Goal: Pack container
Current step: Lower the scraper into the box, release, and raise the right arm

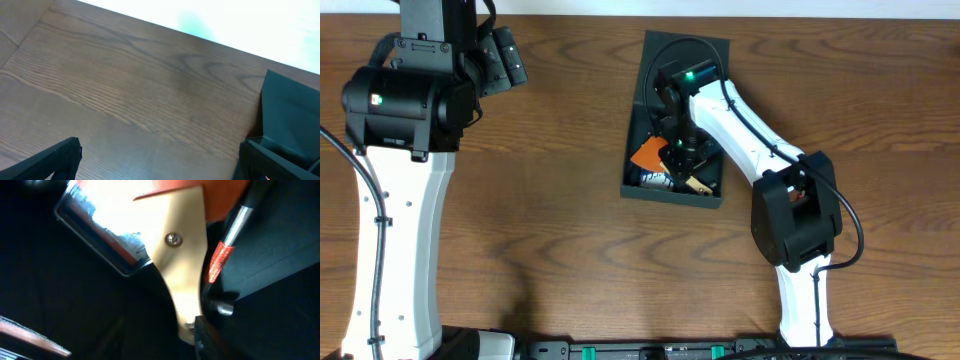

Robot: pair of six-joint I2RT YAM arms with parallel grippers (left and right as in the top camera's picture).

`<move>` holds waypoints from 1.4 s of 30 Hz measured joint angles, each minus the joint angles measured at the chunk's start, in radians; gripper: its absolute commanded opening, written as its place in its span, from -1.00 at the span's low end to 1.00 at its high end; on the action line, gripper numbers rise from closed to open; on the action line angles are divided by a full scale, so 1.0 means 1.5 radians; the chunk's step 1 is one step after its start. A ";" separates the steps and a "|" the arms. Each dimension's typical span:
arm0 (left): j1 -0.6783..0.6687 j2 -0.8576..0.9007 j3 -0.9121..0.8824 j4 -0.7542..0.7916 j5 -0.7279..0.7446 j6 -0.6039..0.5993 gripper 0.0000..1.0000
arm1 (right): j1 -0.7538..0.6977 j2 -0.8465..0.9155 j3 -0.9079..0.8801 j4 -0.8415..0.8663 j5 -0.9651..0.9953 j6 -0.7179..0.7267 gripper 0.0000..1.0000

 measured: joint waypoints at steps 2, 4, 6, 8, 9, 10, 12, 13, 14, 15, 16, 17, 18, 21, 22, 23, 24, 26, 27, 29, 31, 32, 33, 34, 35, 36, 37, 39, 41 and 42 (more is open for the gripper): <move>0.000 0.000 0.000 0.000 0.000 0.000 0.97 | 0.001 0.000 0.000 0.000 0.000 -0.001 0.00; 0.000 0.000 0.000 0.000 0.000 0.000 0.97 | 0.001 0.000 0.000 0.004 0.000 -0.001 0.00; 0.000 0.000 0.000 0.000 0.000 0.000 0.97 | 0.001 0.000 0.000 0.011 0.000 -0.001 0.02; 0.000 0.000 0.000 0.000 0.000 0.000 0.97 | 0.001 0.000 0.001 0.014 0.000 -0.001 0.02; 0.000 0.000 0.000 0.000 0.000 0.000 0.97 | 0.001 0.000 0.002 0.013 0.000 -0.001 0.03; 0.000 0.000 0.000 0.000 0.000 0.000 0.97 | 0.001 0.000 0.005 0.012 0.000 -0.001 0.04; 0.000 0.000 0.000 0.000 0.000 0.000 0.97 | 0.001 0.000 0.027 0.004 0.000 -0.001 0.05; 0.000 0.000 0.000 0.000 0.000 0.000 0.97 | 0.001 0.000 0.047 -0.002 0.000 0.000 0.07; 0.000 0.000 0.000 0.000 0.000 0.000 0.97 | 0.001 0.000 0.074 -0.006 0.001 0.002 0.09; 0.000 0.000 0.000 0.000 0.000 0.000 0.97 | 0.001 0.000 0.106 -0.011 0.004 0.009 0.19; 0.000 0.000 0.000 0.000 0.000 0.000 0.97 | 0.001 0.000 0.126 -0.013 0.008 0.015 0.32; 0.000 0.000 0.000 0.000 0.000 0.000 0.97 | -0.001 -0.002 0.155 -0.021 0.016 0.024 0.48; 0.000 0.000 0.000 0.000 0.000 0.000 0.97 | -0.002 -0.004 0.188 -0.033 0.027 0.044 0.59; 0.000 0.000 0.000 0.000 0.000 0.000 0.97 | -0.015 -0.021 0.266 -0.094 0.077 0.083 0.71; 0.000 0.000 0.000 0.000 0.000 0.000 0.97 | -0.025 -0.032 0.288 -0.115 0.097 0.097 0.72; 0.000 0.000 0.000 0.000 0.000 0.000 0.97 | -0.040 -0.044 0.303 -0.136 0.114 0.108 0.73; 0.000 0.000 0.000 0.000 0.000 0.000 0.97 | -0.055 -0.054 0.312 -0.153 0.124 0.117 0.72; 0.000 0.000 0.000 0.000 0.000 0.000 0.97 | -0.098 -0.076 0.322 -0.186 0.143 0.135 0.73; 0.000 0.000 0.000 0.000 0.000 0.000 0.97 | -0.128 -0.087 0.322 -0.190 0.146 0.144 0.72; 0.000 0.000 0.000 0.000 0.000 0.000 0.97 | -0.182 -0.097 0.322 -0.192 0.140 0.156 0.72; 0.000 0.000 0.000 0.000 0.000 0.000 0.97 | -0.220 -0.097 0.318 -0.191 0.130 0.166 0.73; 0.000 0.000 0.000 0.000 0.000 0.000 0.97 | -0.243 -0.097 0.312 -0.191 0.125 0.173 0.73; 0.000 0.000 0.000 0.000 0.000 0.000 0.97 | -0.258 -0.096 0.306 -0.191 0.122 0.178 0.73; 0.000 0.000 0.000 0.000 0.000 0.000 0.97 | -0.271 -0.096 0.300 -0.191 0.118 0.181 0.73; 0.000 0.000 0.000 0.000 0.000 0.000 0.97 | -0.283 -0.096 0.294 -0.191 0.117 0.184 0.73; 0.000 0.000 0.000 0.000 0.000 0.000 0.97 | -0.293 -0.096 0.288 -0.191 0.116 0.185 0.73; 0.000 0.000 0.000 0.000 0.000 0.000 0.97 | -0.304 -0.096 0.281 -0.191 0.117 0.186 0.73; 0.000 0.000 0.000 0.000 0.000 0.000 0.97 | -0.321 -0.096 0.265 -0.191 0.119 0.183 0.72; 0.000 0.000 0.000 0.000 0.000 0.000 0.97 | -0.332 -0.096 0.250 -0.192 0.119 0.180 0.69; 0.000 0.000 0.000 0.000 0.000 0.000 0.97 | -0.337 -0.096 0.241 -0.192 0.119 0.177 0.68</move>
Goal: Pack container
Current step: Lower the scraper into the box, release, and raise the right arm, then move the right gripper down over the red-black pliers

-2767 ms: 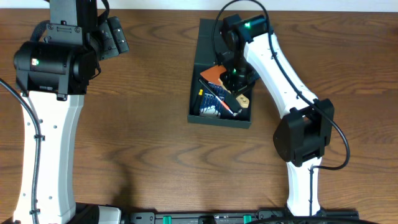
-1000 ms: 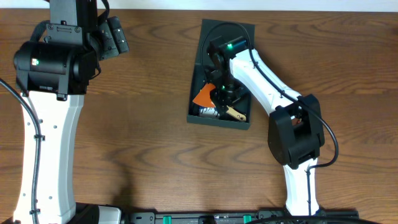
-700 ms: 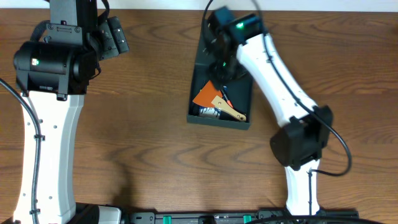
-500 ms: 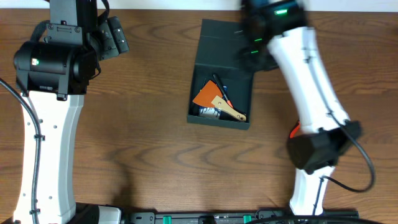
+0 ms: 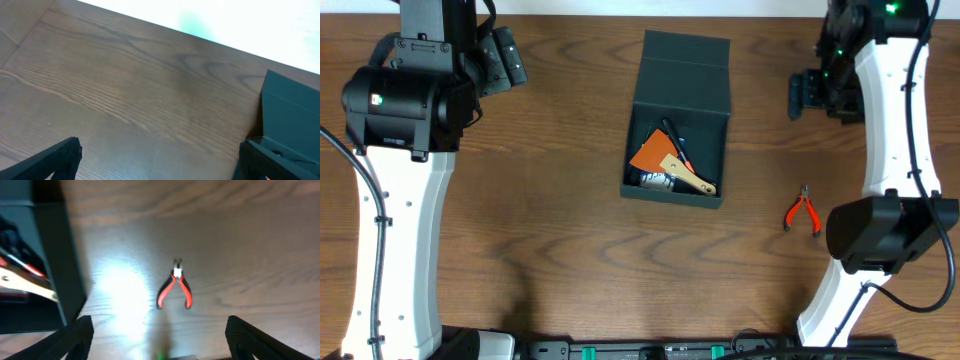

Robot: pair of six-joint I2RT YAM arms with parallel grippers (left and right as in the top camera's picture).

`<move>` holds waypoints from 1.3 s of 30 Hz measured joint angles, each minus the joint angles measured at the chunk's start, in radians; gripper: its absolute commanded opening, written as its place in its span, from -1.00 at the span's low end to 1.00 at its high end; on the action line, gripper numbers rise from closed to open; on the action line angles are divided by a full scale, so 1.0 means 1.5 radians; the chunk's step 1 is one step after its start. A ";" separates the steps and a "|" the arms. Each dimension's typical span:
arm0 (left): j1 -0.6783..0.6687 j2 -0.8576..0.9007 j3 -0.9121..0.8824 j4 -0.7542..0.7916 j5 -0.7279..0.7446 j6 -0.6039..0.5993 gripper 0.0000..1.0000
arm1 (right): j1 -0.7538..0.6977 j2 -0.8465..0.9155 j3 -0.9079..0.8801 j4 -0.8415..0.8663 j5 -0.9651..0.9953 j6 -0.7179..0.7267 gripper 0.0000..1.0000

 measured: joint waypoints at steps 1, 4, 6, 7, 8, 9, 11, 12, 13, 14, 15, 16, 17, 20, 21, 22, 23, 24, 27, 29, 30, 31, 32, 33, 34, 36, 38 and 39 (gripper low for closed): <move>0.000 0.000 0.000 0.000 0.000 0.000 0.97 | -0.003 0.000 -0.007 -0.001 0.000 -0.002 0.68; 0.000 0.000 0.000 0.000 0.000 0.000 0.97 | -0.002 -0.001 -0.025 -0.001 0.000 -0.005 0.68; 0.000 0.000 0.000 0.000 0.000 0.000 0.97 | -0.001 -0.005 -0.035 -0.001 0.000 -0.006 0.68; 0.000 0.000 0.000 0.000 0.000 0.000 0.97 | 0.000 -0.011 -0.040 -0.001 -0.001 -0.006 0.68; 0.000 0.000 0.000 0.000 0.000 0.000 0.97 | 0.000 -0.020 -0.043 0.000 -0.001 -0.007 0.69; 0.000 0.000 0.000 0.000 0.000 0.000 0.97 | 0.000 -0.033 -0.045 -0.001 -0.001 -0.007 0.70; 0.000 0.000 0.000 0.000 0.000 0.000 0.97 | 0.000 -0.071 -0.047 0.001 -0.001 -0.007 0.71; 0.000 0.000 0.000 0.000 0.000 0.000 0.97 | 0.000 -0.094 -0.048 0.001 0.000 -0.007 0.71; 0.000 0.000 0.000 0.000 0.000 0.000 0.97 | 0.000 -0.125 -0.048 0.001 0.000 -0.007 0.72; 0.000 0.000 0.000 0.000 0.000 0.000 0.97 | 0.000 -0.159 -0.049 0.001 0.000 -0.007 0.73; 0.000 0.000 0.000 0.000 0.000 0.000 0.97 | 0.000 -0.188 -0.049 0.001 0.000 -0.007 0.73; 0.000 0.000 0.000 0.000 0.000 0.000 0.97 | 0.000 -0.213 -0.052 0.001 0.000 -0.007 0.74; 0.000 0.000 0.000 0.000 0.000 0.000 0.97 | 0.000 -0.250 -0.060 0.001 0.003 -0.007 0.74; 0.000 0.000 0.000 0.000 0.000 0.000 0.97 | -0.001 -0.326 -0.115 0.000 0.012 -0.007 0.74; 0.000 0.000 0.000 0.000 0.000 0.000 0.97 | -0.001 -0.346 -0.146 0.001 0.014 -0.007 0.73; 0.000 0.000 0.000 0.000 0.000 0.000 0.97 | -0.001 -0.360 -0.179 0.005 0.016 -0.007 0.73; 0.000 0.000 0.000 0.000 0.000 0.000 0.97 | -0.001 -0.370 -0.212 0.011 0.017 -0.007 0.73; 0.000 0.000 0.000 0.000 0.000 0.000 0.97 | -0.002 -0.377 -0.254 0.021 0.017 -0.007 0.73; 0.000 0.000 0.000 -0.001 0.000 0.000 0.97 | -0.002 -0.393 -0.394 0.093 0.016 -0.007 0.74; 0.000 0.000 0.000 0.000 0.000 0.000 0.97 | -0.002 -0.405 -0.481 0.141 0.009 -0.007 0.75; 0.000 0.000 0.000 0.000 0.000 0.000 0.97 | -0.002 -0.413 -0.519 0.160 0.004 -0.007 0.76; 0.000 0.000 0.000 0.000 0.000 0.000 0.97 | -0.002 -0.425 -0.562 0.185 -0.003 -0.007 0.76; 0.000 0.000 0.000 0.000 0.000 0.000 0.97 | -0.002 -0.435 -0.591 0.205 -0.006 -0.007 0.76; 0.000 0.000 0.000 0.000 0.000 0.000 0.97 | -0.002 -0.445 -0.620 0.226 -0.011 -0.007 0.77; 0.000 0.000 0.000 0.000 0.000 0.000 0.97 | -0.002 -0.455 -0.648 0.248 -0.017 -0.007 0.77; 0.000 0.000 0.000 0.000 0.000 0.000 0.97 | -0.002 -0.465 -0.705 0.294 -0.026 -0.007 0.77; 0.000 0.000 0.000 0.000 0.000 0.000 0.97 | -0.002 -0.465 -0.753 0.340 -0.034 -0.006 0.78; 0.000 0.000 0.000 0.000 0.000 0.000 0.97 | -0.002 -0.461 -0.773 0.356 -0.041 -0.006 0.77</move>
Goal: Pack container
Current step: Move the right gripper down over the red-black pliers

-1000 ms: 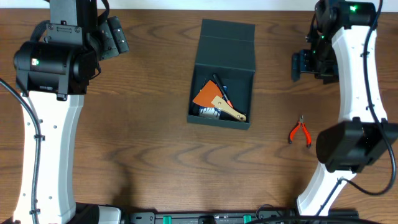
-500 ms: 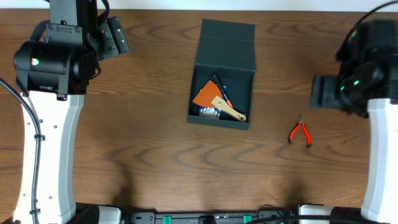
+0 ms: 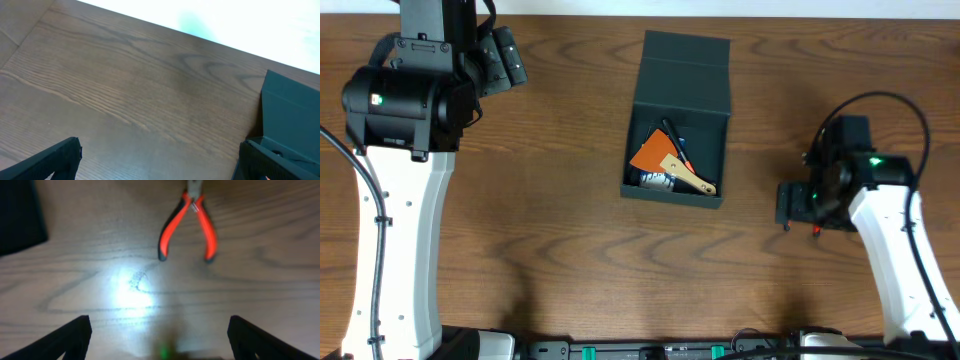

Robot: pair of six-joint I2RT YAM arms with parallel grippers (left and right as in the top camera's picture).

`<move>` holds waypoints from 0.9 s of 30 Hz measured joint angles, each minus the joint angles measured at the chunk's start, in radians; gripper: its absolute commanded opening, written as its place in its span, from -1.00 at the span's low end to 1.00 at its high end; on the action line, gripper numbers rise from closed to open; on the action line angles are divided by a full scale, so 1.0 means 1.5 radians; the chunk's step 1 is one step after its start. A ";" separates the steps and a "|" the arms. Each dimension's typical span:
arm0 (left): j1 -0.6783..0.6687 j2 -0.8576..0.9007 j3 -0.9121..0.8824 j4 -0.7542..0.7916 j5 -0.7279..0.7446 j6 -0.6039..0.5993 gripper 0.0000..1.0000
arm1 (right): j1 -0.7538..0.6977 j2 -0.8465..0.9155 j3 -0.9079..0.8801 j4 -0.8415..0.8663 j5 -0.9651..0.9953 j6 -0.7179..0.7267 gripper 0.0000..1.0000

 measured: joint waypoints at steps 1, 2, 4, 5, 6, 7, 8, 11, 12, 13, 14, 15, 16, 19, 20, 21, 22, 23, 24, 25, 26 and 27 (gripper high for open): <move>0.000 0.000 0.000 0.000 0.000 0.000 0.97 | 0.000 0.005 -0.016 0.013 -0.007 0.002 0.77; 0.000 0.000 0.000 0.000 0.000 0.000 0.97 | 0.000 0.010 -0.029 0.028 -0.010 0.011 0.77; 0.000 0.000 0.000 0.000 0.000 0.000 0.97 | 0.000 0.013 -0.043 0.058 -0.006 0.034 0.77; 0.000 0.000 0.000 0.000 0.000 0.000 0.97 | 0.000 0.013 -0.049 0.071 -0.003 0.042 0.78; 0.000 0.000 0.000 0.000 0.000 0.000 0.96 | 0.000 0.013 -0.053 0.083 0.000 0.050 0.79; 0.000 0.000 0.000 0.000 0.000 0.000 0.97 | 0.000 0.013 -0.059 0.098 0.005 0.057 0.79; 0.000 0.000 0.000 0.000 0.000 0.000 0.97 | 0.000 0.013 -0.066 0.117 0.009 0.064 0.81; 0.000 0.000 0.000 0.000 0.000 0.000 0.97 | 0.000 0.013 -0.088 0.165 0.017 0.073 0.82; 0.000 0.000 0.000 0.000 0.000 0.000 0.97 | 0.000 0.013 -0.097 0.182 0.019 0.075 0.82; 0.000 0.000 0.000 0.000 0.000 0.000 0.97 | 0.000 0.013 -0.107 0.198 0.021 0.077 0.84; 0.000 0.000 0.000 0.000 0.000 0.000 0.97 | 0.000 0.013 -0.115 0.210 0.022 0.080 0.85; 0.000 0.000 0.000 0.000 0.000 0.000 0.97 | 0.000 0.013 -0.126 0.223 0.024 0.084 0.86; 0.000 0.000 0.000 0.000 0.000 0.000 0.97 | 0.000 0.013 -0.135 0.232 0.025 0.089 0.85; 0.000 0.000 0.000 0.000 0.000 0.000 0.97 | 0.000 0.014 -0.163 0.259 0.026 0.104 0.87; 0.000 0.000 0.000 0.000 0.000 0.000 0.97 | 0.000 0.014 -0.174 0.270 0.027 0.107 0.88; 0.000 0.000 0.000 0.000 0.000 0.000 0.97 | 0.000 0.014 -0.180 0.277 0.028 0.110 0.88; 0.000 0.000 0.000 0.000 0.000 0.000 0.97 | 0.000 0.014 -0.187 0.283 0.028 0.114 0.88; 0.000 0.000 0.000 0.000 0.000 0.000 0.97 | 0.000 0.014 -0.191 0.287 0.028 0.118 0.88; 0.000 0.000 0.000 0.000 0.000 0.000 0.97 | 0.000 0.014 -0.195 0.292 0.028 0.122 0.88; 0.000 0.000 0.000 0.000 0.000 0.000 0.97 | 0.000 0.014 -0.198 0.297 0.028 0.126 0.88; 0.000 0.000 0.000 0.000 0.000 0.000 0.97 | 0.000 0.014 -0.199 0.299 0.028 0.128 0.88; 0.000 0.000 0.000 0.000 0.000 0.000 0.97 | 0.000 0.014 -0.199 0.302 0.028 0.133 0.87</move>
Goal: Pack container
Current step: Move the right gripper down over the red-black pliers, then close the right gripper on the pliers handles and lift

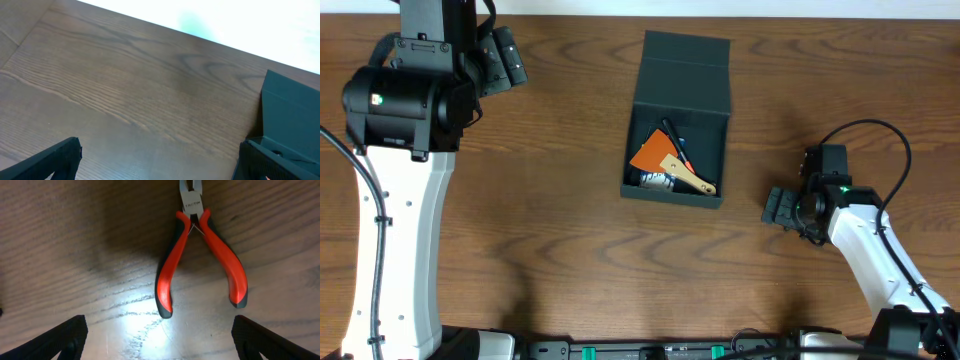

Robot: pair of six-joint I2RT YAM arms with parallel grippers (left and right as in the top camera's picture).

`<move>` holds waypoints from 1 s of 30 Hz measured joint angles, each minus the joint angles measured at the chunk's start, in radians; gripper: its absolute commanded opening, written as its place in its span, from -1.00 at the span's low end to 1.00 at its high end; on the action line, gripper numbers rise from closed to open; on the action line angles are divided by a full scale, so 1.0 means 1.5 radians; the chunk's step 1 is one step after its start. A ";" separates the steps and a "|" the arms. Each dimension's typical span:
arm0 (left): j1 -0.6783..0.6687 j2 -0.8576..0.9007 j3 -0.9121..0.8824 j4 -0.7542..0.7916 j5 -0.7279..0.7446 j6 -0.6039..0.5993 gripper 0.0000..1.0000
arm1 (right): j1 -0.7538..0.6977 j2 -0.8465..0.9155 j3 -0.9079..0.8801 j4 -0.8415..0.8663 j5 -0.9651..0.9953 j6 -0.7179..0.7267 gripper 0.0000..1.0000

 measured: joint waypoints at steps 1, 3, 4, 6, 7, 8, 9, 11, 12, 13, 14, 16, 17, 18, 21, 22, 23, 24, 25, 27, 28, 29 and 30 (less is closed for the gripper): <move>0.000 0.000 0.000 0.000 0.000 0.000 0.96 | 0.000 0.001 0.000 0.003 0.000 0.003 0.87; 0.000 0.000 0.000 0.000 0.000 0.000 0.97 | 0.000 0.007 0.000 0.010 0.000 0.007 0.86; 0.000 0.000 0.000 0.000 0.000 0.000 0.97 | 0.000 0.013 0.000 0.013 0.000 0.010 0.86; 0.000 0.000 0.000 0.000 0.000 0.000 0.97 | 0.000 0.036 0.000 0.022 0.000 0.012 0.86; 0.000 0.000 0.000 0.000 0.000 0.000 0.97 | 0.000 0.046 0.000 0.027 0.000 0.013 0.86; 0.000 0.000 0.000 0.000 0.000 0.000 0.97 | 0.000 0.061 0.000 0.032 0.000 0.015 0.86; 0.000 0.000 0.000 0.000 0.000 0.000 0.97 | 0.000 0.076 0.000 0.038 0.000 0.016 0.86; 0.000 0.000 0.000 0.000 0.000 0.000 0.97 | 0.000 0.102 0.000 0.046 0.000 0.017 0.86; 0.000 0.000 0.000 0.000 0.000 0.000 0.97 | 0.000 0.115 0.000 0.049 0.000 0.017 0.86; 0.000 0.000 0.000 0.000 0.000 0.000 0.97 | -0.001 0.124 0.002 0.052 -0.005 0.020 0.86; 0.000 0.000 0.000 0.000 0.000 0.000 0.97 | -0.001 0.126 0.003 0.057 -0.005 0.020 0.86; 0.000 0.000 0.000 0.000 0.000 0.000 0.97 | -0.001 0.129 0.004 0.065 -0.008 0.020 0.85; 0.000 0.000 0.000 0.000 0.000 0.000 0.97 | -0.001 0.130 0.004 0.069 -0.009 0.020 0.84; 0.000 0.000 0.000 0.000 0.000 0.000 0.97 | -0.001 0.131 0.004 0.073 -0.009 0.020 0.83; 0.000 0.000 0.000 0.000 0.000 0.000 0.97 | -0.001 0.133 0.006 0.081 -0.011 0.020 0.81; 0.000 0.000 0.000 0.000 0.000 0.000 0.97 | -0.001 0.134 0.006 0.082 -0.011 0.020 0.81; 0.000 0.000 0.000 0.000 0.000 0.000 0.97 | -0.001 0.135 0.008 0.082 -0.010 0.020 0.81; 0.000 0.000 0.000 0.000 0.000 0.000 0.96 | -0.001 0.137 0.010 0.083 -0.010 0.020 0.80; 0.000 0.000 0.000 0.000 0.000 0.000 0.97 | -0.001 0.138 0.011 0.083 -0.010 0.020 0.79; 0.000 0.000 0.000 0.000 0.000 0.000 0.97 | -0.001 0.142 0.017 0.082 -0.008 0.020 0.77; 0.000 0.000 0.000 0.000 0.000 0.000 0.97 | -0.001 0.144 0.019 0.081 -0.007 0.020 0.76; 0.000 0.000 0.000 0.000 0.000 0.000 0.97 | -0.001 0.144 0.021 0.080 -0.005 0.020 0.76; 0.000 0.000 0.000 0.000 0.000 0.000 0.97 | -0.001 0.145 0.023 0.077 -0.005 0.020 0.76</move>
